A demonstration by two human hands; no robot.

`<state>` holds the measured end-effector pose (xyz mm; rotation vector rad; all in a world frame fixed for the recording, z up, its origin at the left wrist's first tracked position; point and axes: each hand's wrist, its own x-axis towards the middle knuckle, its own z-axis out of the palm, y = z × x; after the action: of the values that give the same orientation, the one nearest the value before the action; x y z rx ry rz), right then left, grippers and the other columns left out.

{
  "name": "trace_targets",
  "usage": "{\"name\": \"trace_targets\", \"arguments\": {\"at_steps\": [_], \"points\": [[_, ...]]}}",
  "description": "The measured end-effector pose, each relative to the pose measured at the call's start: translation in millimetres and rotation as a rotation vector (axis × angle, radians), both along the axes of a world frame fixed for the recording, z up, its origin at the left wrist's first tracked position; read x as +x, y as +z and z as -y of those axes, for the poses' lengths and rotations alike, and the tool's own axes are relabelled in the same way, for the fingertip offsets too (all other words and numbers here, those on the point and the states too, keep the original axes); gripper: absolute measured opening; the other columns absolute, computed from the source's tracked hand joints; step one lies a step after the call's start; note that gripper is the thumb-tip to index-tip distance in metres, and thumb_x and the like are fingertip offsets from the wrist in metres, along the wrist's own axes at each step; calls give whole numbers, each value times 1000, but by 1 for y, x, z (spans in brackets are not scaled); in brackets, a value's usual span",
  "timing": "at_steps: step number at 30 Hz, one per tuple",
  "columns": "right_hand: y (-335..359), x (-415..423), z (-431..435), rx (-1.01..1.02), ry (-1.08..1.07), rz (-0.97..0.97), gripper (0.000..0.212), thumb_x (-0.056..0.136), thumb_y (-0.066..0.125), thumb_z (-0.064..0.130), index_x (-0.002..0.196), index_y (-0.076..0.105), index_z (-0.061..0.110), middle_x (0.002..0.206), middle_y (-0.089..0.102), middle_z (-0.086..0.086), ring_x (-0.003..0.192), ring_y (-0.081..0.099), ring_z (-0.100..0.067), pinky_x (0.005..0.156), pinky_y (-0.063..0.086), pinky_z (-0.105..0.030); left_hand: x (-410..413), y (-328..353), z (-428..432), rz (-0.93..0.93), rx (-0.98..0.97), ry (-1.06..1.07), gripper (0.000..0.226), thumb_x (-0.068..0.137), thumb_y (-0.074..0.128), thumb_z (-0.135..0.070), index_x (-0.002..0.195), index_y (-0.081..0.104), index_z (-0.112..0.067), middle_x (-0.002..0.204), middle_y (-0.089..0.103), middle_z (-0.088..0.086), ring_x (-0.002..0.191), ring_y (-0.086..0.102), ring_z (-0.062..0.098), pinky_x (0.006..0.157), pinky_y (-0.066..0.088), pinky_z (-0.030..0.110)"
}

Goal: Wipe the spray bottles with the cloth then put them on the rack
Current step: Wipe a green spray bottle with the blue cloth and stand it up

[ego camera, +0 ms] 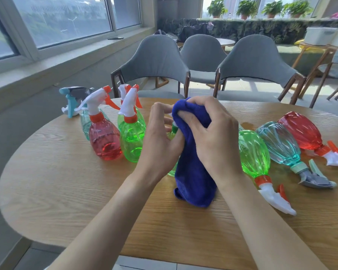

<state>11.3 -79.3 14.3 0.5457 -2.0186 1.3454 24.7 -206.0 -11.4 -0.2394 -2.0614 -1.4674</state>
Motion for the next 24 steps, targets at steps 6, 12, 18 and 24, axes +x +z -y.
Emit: {"name": "trace_targets", "arguments": {"at_steps": [6,12,18,24], "points": [[-5,-2,9,-20,-73,-85,16,104,69,23,113,75,12,98,74,8,88,62,-3,83,45,-11,2,-2,3,6,-19,-31,32,98,63,-14,118,46,-32,119,65,-1,109,63,15,94,52,28],[-15,7,-3,-178,41,55,28,110,57,22,134,71,18,124,76,8,116,69,-6,100,52,-24,1,-5,-2,-1,5,-18,33,95,59,-21,125,45,-26,125,57,-16,107,57,3,90,43,13],[-11,9,-6,-500,82,136,18,95,79,17,108,78,29,99,82,13,96,76,-5,88,58,-24,1,-5,-8,-12,-14,-26,35,95,57,-17,127,45,-25,127,54,-18,105,53,-4,92,40,10],[-13,7,-9,-503,119,127,13,102,71,19,99,76,31,84,77,20,80,68,4,76,50,-15,0,-6,-8,-20,-36,5,35,101,63,-9,126,44,-24,125,55,-13,109,53,-6,93,40,11]]}}
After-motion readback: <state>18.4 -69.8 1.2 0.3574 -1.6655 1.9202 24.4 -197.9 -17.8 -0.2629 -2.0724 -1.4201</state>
